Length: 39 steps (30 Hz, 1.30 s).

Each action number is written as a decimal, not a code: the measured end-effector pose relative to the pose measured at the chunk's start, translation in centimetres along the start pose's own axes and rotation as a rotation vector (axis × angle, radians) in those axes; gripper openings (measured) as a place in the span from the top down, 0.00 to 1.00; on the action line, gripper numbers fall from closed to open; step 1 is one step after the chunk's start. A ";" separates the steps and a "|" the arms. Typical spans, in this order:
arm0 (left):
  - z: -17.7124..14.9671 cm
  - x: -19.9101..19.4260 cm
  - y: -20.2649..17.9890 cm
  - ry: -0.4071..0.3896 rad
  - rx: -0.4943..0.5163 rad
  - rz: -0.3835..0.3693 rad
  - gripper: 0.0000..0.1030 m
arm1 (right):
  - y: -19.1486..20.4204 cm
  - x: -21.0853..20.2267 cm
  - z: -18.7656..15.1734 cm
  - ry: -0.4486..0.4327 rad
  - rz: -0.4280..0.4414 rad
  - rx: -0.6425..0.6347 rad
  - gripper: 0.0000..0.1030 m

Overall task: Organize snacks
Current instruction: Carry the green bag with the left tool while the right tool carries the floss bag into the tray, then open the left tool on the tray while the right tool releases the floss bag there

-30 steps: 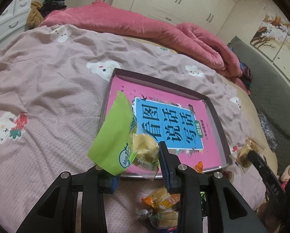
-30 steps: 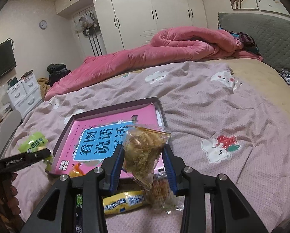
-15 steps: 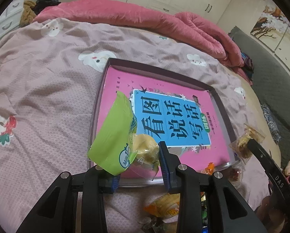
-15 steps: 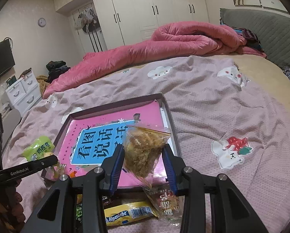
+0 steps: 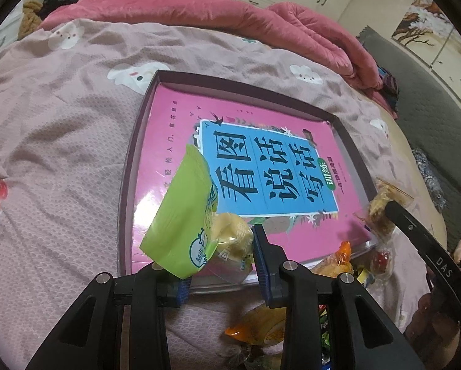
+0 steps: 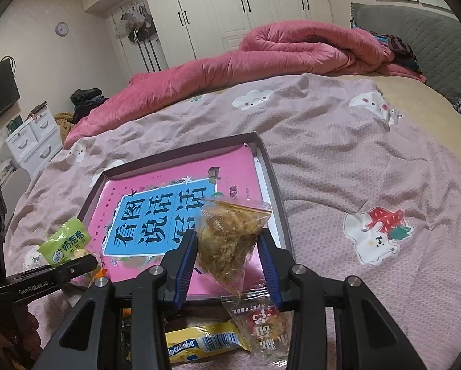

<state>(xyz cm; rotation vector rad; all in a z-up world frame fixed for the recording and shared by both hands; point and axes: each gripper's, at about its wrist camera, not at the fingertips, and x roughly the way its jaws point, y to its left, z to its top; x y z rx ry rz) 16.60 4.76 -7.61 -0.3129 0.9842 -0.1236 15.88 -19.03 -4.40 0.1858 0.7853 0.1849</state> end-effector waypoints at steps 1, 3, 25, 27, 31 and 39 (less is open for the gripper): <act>0.0 0.1 -0.1 0.001 0.004 0.001 0.65 | 0.1 0.2 0.0 0.005 0.006 -0.003 0.61; -0.1 0.2 -0.1 0.004 0.008 0.001 0.65 | 0.3 0.4 -0.1 0.008 0.011 -0.011 0.60; -0.2 0.5 0.0 0.013 0.012 0.000 0.65 | 0.9 2.2 -0.4 0.057 0.025 -0.033 0.60; -0.2 0.5 0.0 0.012 0.011 0.000 0.65 | 0.9 2.1 -0.4 0.053 0.022 -0.033 0.60; -0.2 0.4 0.0 0.012 0.010 -0.002 0.65 | 0.9 2.0 -0.6 0.062 0.013 -0.043 0.60; -0.2 0.2 0.0 0.011 0.009 -0.013 0.60 | 0.7 1.7 -0.9 0.066 0.008 -0.045 0.60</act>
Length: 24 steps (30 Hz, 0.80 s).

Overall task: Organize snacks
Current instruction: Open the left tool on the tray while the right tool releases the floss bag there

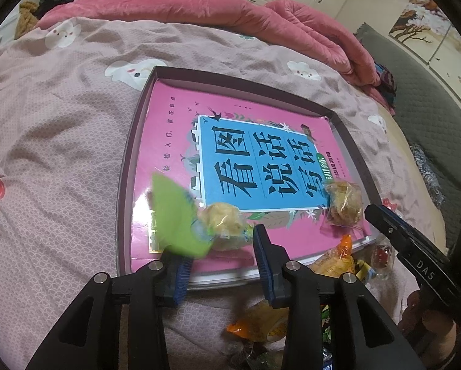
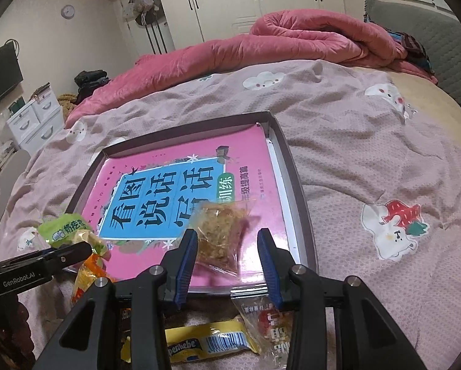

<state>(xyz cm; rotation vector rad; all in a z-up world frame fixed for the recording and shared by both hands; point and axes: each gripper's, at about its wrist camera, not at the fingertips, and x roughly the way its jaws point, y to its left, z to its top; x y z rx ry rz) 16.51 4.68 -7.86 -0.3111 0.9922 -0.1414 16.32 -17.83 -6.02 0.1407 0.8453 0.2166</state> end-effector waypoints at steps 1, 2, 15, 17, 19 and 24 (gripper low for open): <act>0.0 -0.1 0.0 -0.002 0.000 -0.001 0.59 | 0.0 0.0 0.0 0.001 0.000 0.001 0.60; 0.0 -0.1 0.0 -0.003 0.001 -0.001 0.58 | -0.1 -0.1 0.0 0.002 0.001 0.003 0.60; -0.1 -1.6 0.1 -0.026 -0.002 -0.003 0.44 | 0.0 -1.2 -0.2 -0.009 0.015 0.003 0.60; -0.1 -1.9 0.2 -0.029 -0.005 -0.004 0.40 | -0.1 -1.3 -0.2 -0.012 0.019 0.003 0.60; -0.1 -2.1 0.2 -0.035 -0.005 -0.003 0.35 | -0.1 -1.6 -0.2 -0.018 0.019 0.004 0.58; -0.2 -2.8 0.2 -0.047 0.000 0.002 0.31 | 0.0 -2.3 -0.4 -0.033 0.040 0.007 0.53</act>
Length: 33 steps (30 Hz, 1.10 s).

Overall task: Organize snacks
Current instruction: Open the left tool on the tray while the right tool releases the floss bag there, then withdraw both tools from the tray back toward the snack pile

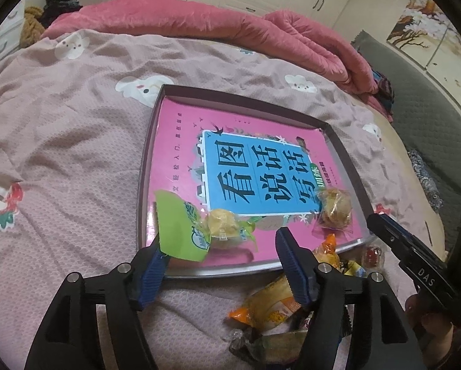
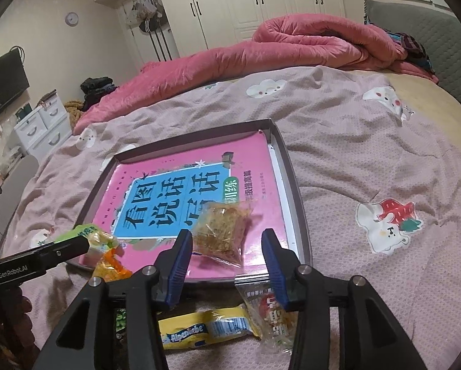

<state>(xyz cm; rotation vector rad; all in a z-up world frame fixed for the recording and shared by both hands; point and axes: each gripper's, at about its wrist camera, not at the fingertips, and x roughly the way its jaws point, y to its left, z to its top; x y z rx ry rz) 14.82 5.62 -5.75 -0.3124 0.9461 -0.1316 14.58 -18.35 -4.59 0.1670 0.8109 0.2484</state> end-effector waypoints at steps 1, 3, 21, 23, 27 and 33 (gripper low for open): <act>0.0 -0.1 0.0 -0.001 -0.001 0.000 0.30 | 0.1 -0.1 0.0 -0.003 0.003 -0.003 0.52; 0.0 -0.4 0.0 -0.006 -0.001 -0.002 0.29 | 0.2 -0.4 0.0 -0.007 0.009 -0.005 0.50; -0.9 -3.6 -0.7 -0.060 0.048 0.027 0.24 | 1.1 -3.3 -0.4 -0.046 0.050 -0.022 0.40; -1.0 -4.0 -0.9 -0.069 0.057 0.044 0.24 | 1.3 -3.7 -0.5 -0.046 0.049 -0.031 0.40; -1.4 -4.6 -1.1 -0.076 0.062 0.044 0.23 | 1.7 -4.2 -0.7 -0.048 0.060 -0.043 0.39; -2.0 -5.1 -1.4 -0.073 0.086 0.051 0.23 | 2.0 -5.0 -1.0 -0.054 0.068 -0.055 0.37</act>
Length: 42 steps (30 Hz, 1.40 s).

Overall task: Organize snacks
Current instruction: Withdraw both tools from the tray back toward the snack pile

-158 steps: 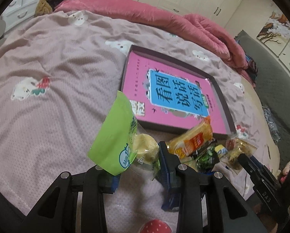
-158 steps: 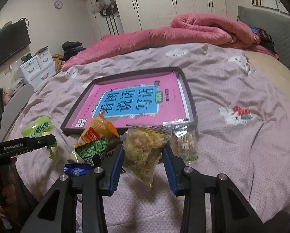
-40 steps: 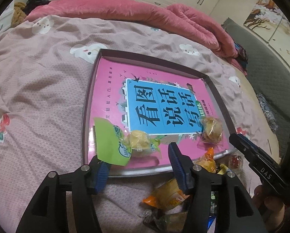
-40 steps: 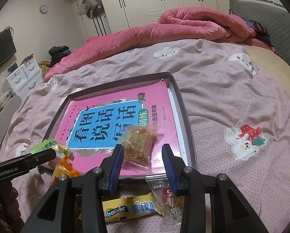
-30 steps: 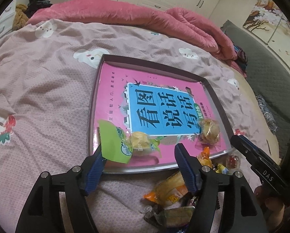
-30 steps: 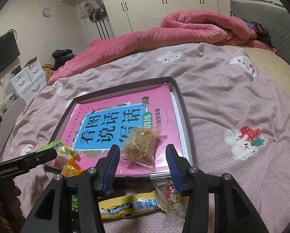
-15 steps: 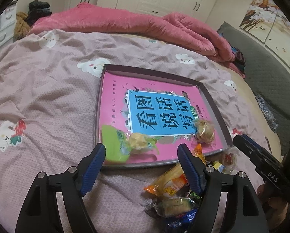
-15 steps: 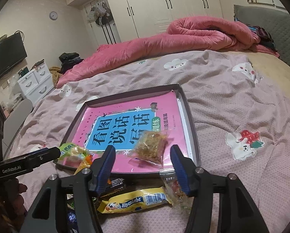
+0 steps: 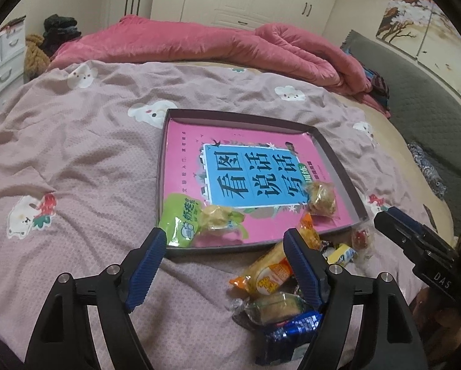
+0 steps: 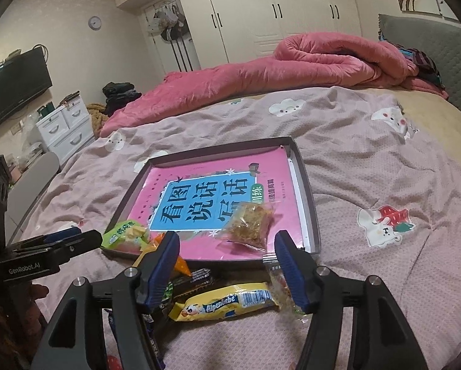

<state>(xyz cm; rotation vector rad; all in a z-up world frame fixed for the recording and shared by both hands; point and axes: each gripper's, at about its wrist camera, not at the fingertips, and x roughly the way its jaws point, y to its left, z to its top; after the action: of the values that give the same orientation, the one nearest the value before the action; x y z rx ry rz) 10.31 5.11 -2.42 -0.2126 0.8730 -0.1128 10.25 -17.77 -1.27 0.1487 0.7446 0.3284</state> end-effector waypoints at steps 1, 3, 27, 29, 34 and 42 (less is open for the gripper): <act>-0.1 -0.1 -0.1 0.001 0.002 -0.002 0.23 | 0.1 -0.1 -0.1 0.000 0.003 -0.003 0.36; -0.4 -0.3 -0.2 0.005 0.002 -0.009 0.23 | 0.2 -0.4 -0.4 0.003 0.008 -0.011 0.34; -4.4 -1.5 -2.0 0.101 0.051 -0.030 0.21 | 1.6 -1.3 -2.9 0.064 0.059 -0.063 0.25; -4.7 -1.5 -2.2 0.118 0.057 -0.036 0.21 | 1.6 -1.3 -2.9 0.066 0.061 -0.059 0.24; -5.5 -1.4 -2.8 0.150 0.067 -0.059 0.21 | 1.5 -1.4 -3.1 0.070 0.061 -0.052 0.23; -6.6 -1.0 -3.6 0.196 0.083 -0.082 0.21 | 1.8 -1.4 -3.2 0.076 0.070 -0.064 0.23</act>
<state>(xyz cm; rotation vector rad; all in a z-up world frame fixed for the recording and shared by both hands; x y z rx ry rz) 4.55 0.85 -4.98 -0.1612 1.0529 -0.2489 6.63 -16.51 -2.27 0.1026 0.8049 0.4255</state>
